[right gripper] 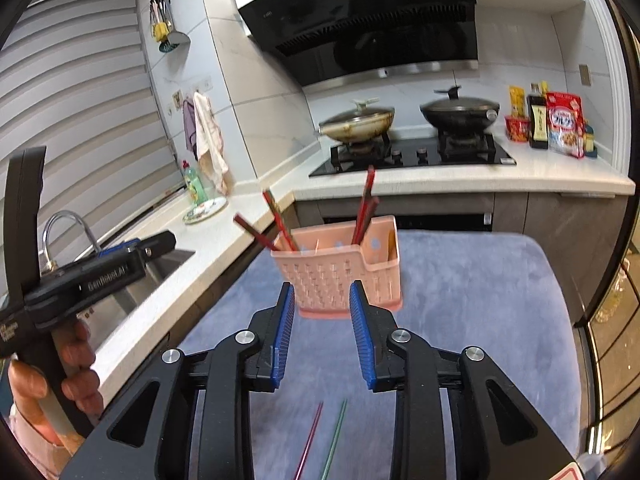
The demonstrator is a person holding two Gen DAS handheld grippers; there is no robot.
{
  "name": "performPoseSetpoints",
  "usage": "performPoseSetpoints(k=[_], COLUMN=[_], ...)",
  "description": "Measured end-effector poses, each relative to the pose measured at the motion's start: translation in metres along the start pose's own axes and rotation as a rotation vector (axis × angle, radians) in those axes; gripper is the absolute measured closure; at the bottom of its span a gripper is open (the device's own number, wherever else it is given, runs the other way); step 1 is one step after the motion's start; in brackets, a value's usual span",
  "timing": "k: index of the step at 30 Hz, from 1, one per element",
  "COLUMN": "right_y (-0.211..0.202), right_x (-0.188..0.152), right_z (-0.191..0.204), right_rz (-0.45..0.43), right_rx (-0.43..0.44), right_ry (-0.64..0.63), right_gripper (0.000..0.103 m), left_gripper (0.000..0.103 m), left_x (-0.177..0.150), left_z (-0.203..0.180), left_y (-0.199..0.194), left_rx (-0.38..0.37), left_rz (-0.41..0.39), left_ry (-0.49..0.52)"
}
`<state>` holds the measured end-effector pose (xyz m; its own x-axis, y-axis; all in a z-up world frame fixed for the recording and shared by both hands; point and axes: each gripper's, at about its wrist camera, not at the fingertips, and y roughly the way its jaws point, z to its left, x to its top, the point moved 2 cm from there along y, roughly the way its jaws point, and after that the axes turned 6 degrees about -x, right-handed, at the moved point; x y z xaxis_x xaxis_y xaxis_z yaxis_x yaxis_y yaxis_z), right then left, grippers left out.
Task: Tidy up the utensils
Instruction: 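Open both tools to release the red chopsticks and withdraw from the holder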
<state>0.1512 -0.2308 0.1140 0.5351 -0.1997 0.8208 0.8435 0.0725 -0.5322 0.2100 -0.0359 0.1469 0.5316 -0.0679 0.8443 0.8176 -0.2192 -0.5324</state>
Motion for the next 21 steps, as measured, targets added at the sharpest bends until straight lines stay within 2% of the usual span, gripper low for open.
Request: performPoseSetpoints(k=[9,21], right_y=[-0.008,-0.006], right_x=[-0.079,-0.177], right_z=[0.004,0.012], right_rz=[0.126,0.306], right_rx=[-0.040,-0.047], right_ry=[-0.041,-0.062], right_gripper=[0.075,0.075], left_gripper=[0.052,0.052], left_x=[-0.061,-0.132], left_z=[0.003,0.009], left_y=[-0.010,-0.017], left_rx=[0.001,-0.002], left_rz=[0.072,0.171], left_ry=[-0.003,-0.029])
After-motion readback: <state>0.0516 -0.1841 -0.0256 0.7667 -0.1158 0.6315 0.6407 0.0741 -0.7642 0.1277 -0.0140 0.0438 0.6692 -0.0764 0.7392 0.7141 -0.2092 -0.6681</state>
